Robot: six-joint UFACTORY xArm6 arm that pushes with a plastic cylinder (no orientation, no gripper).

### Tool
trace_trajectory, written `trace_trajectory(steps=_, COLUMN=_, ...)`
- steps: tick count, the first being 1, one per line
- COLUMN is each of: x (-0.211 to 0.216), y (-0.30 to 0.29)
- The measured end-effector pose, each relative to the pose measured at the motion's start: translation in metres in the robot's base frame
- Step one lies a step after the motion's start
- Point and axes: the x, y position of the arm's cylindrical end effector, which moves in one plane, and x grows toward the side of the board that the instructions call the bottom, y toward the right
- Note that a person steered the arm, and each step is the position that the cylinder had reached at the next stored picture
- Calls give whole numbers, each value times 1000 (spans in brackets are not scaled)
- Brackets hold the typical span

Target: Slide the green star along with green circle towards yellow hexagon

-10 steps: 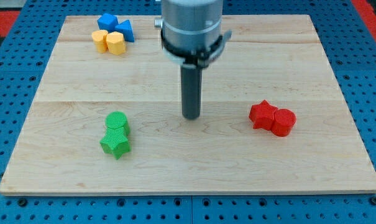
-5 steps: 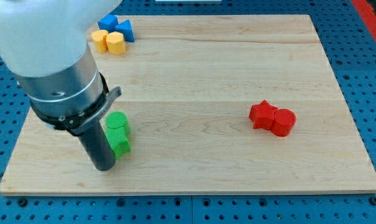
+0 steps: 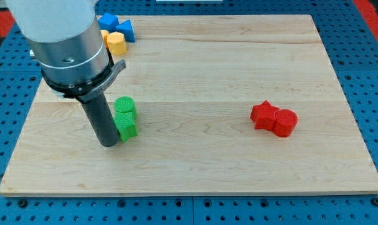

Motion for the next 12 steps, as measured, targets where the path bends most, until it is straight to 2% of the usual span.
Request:
trace_trajectory(steps=2, x=-15, y=3)
trace_trajectory(steps=6, x=-16, y=47)
trace_trajectory(steps=12, x=-133, y=35)
